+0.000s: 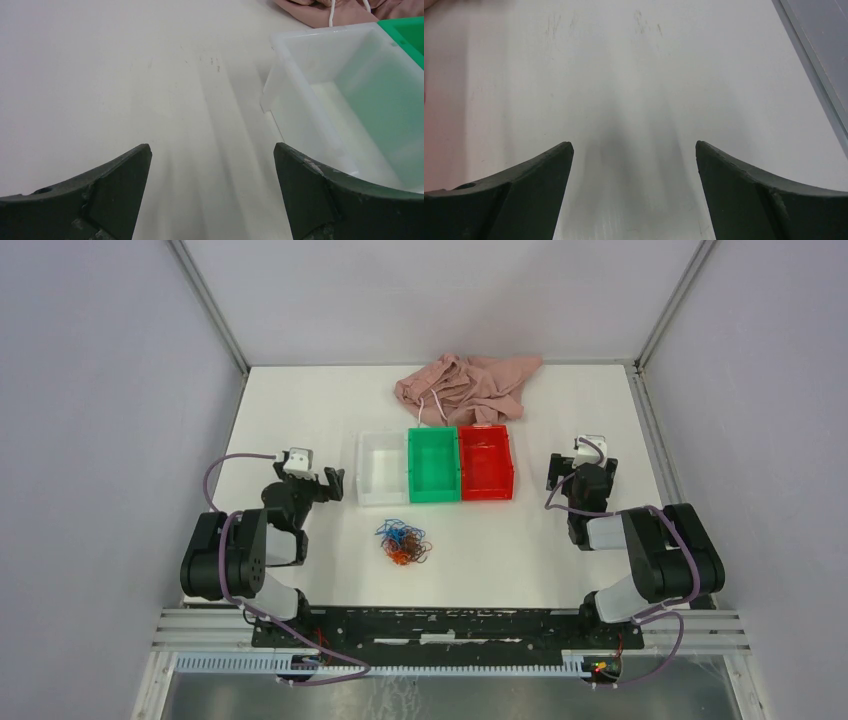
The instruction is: Untangle the cables
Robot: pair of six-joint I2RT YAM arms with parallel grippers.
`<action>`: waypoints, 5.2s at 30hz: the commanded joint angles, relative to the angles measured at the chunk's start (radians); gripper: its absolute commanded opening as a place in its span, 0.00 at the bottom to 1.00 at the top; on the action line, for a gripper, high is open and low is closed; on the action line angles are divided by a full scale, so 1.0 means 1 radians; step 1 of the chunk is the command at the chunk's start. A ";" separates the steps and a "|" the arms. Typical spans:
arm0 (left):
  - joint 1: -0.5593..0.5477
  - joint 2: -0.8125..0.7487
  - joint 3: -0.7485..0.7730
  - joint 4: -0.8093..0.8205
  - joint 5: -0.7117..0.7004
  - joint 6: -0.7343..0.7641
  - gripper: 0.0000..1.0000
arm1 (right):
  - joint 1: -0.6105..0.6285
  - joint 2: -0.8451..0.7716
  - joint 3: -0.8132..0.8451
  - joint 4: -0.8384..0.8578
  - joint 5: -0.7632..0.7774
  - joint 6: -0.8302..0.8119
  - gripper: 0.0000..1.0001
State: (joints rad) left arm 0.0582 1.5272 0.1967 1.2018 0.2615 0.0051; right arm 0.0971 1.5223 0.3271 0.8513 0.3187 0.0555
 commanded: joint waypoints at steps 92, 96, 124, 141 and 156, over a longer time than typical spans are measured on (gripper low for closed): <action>0.025 -0.289 0.830 -1.947 0.505 0.510 0.99 | 0.819 0.333 1.060 -1.081 -0.701 0.047 0.00; 0.025 -0.334 0.801 -1.962 0.572 0.563 0.99 | 0.822 0.228 1.009 -1.059 -0.698 0.091 0.00; -0.235 -0.823 0.506 -1.642 0.558 0.515 0.92 | 0.842 0.075 0.955 -0.790 -1.003 0.529 0.00; -0.248 -0.833 0.485 -1.570 0.591 0.345 0.77 | 0.845 0.066 0.936 -0.558 -1.129 0.756 0.00; -0.296 -0.807 0.477 -1.420 0.603 -0.011 0.25 | 0.847 0.056 0.921 -0.492 -1.152 0.833 0.01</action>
State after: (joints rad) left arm -0.2283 0.7120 0.6632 -0.3412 0.8204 0.1570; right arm 0.9226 1.6108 1.2373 0.2527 -0.8070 0.8612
